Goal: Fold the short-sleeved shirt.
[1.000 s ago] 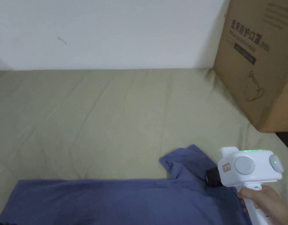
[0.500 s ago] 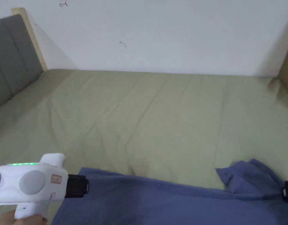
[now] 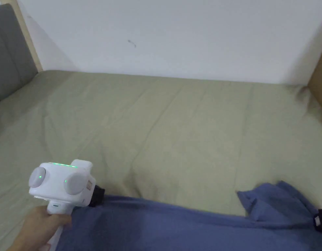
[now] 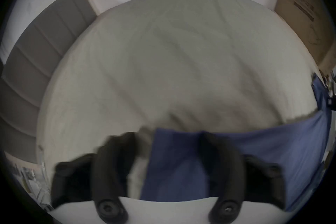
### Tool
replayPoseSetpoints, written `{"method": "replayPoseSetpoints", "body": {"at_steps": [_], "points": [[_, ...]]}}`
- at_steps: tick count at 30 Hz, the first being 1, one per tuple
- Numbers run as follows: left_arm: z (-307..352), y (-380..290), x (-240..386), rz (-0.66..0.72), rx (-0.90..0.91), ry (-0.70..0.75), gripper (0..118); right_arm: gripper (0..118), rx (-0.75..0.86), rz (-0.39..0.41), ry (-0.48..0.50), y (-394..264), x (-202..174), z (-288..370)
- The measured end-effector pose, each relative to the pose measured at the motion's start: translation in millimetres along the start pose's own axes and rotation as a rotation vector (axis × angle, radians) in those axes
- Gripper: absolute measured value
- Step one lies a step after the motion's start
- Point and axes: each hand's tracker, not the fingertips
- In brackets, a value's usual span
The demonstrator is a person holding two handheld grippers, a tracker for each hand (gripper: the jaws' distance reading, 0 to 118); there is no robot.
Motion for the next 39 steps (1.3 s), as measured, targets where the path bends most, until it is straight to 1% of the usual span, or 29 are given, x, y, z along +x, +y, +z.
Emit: {"method": "replayPoseSetpoints", "body": {"at_steps": [2, 3, 4, 5, 8, 9, 10, 11, 12, 15, 17, 21, 23, 25, 29, 31, 33, 36, 37, 39], "points": [[11.2, -4.4, 11.0, 0.000, 0.027, 0.046, 23, 1, 0.000, 0.013, -0.007, -0.8, -0.7, -1.4], [11.9, -3.1, 14.7, -0.021, 0.023, 0.028, 10, 1, -0.002, 0.014, -0.009, -0.4, -0.9, -2.1], [12.3, -1.4, 20.0, -0.070, 0.024, 0.051, 5, 1, -0.001, 0.010, -0.013, 0.1, -0.6, -2.4], [15.3, 0.1, 19.8, -0.090, 0.016, 0.079, 4, 1, -0.001, 0.004, -0.013, 0.4, 0.0, -1.7], [24.3, 9.4, 19.1, -0.074, -0.008, 0.047, 4, 1, 0.014, -0.020, -0.004, 0.4, 3.5, 9.3], [31.2, 10.6, 16.1, -0.066, -0.008, 0.039, 4, 1, 0.024, -0.027, 0.012, 1.3, 4.8, 16.1], [39.6, 10.4, 13.7, -0.058, 0.002, 0.039, 4, 1, 0.063, -0.053, 0.045, 0.6, 5.2, 26.4], [48.0, 10.6, 11.3, -0.059, 0.009, 0.035, 4, 1, 0.077, -0.055, 0.080, 0.9, 6.0, 36.0], [60.2, 10.1, 8.2, -0.058, 0.025, 0.026, 4, 1, 0.095, -0.046, 0.092, 1.5, 6.5, 46.6], [91.2, 7.2, -9.9, -0.050, 0.076, 0.006, 4, 1, 0.127, -0.024, 0.088, -3.4, 6.7, 78.8], [129.1, -4.1, -14.9, -0.047, 0.112, 0.005, 4, 1, 0.155, -0.034, 0.097, -13.0, 10.5, 103.6], [186.2, -43.6, -29.2, -0.034, 0.184, -0.016, 4, 1, 0.205, -0.031, 0.138, -59.4, 12.0, 161.3], [205.8, -73.7, -32.9, -0.049, 0.195, -0.020, 4, 1, 0.215, -0.020, 0.155, -93.1, 13.9, 180.1], [218.3, -115.3, -31.9, -0.051, 0.200, -0.015, 4, 1, 0.198, -0.015, 0.150, -132.8, 15.4, 191.2], [220.7, -188.7, -38.2, 0.019, 0.157, -0.044, 4, 1, 0.131, -0.028, 0.150, -211.8, 18.8, 188.4], [212.9, -223.8, -39.5, 0.027, 0.137, -0.048, 4, 1, 0.064, -0.066, 0.143, -246.8, 21.2, 178.7], [200.9, -249.9, -40.9, 0.058, 0.084, -0.069, 4, 1, 0.024, -0.112, 0.164, -275.2, 25.0, 168.3], [184.0, -277.6, -47.3, 0.152, 0.069, -0.096, 4, 1, 0.000, -0.164, 0.158, -305.2, 31.4, 147.3], [188.9, -280.9, -42.0, 0.174, 0.071, -0.101, 4, 1, -0.011, -0.191, 0.161, -311.0, 32.6, 143.4], [183.4, -285.4, -45.9, 0.218, 0.085, -0.120, 4, 1, 0.012, -0.223, 0.169, -317.4, 33.6, 137.4]]}}
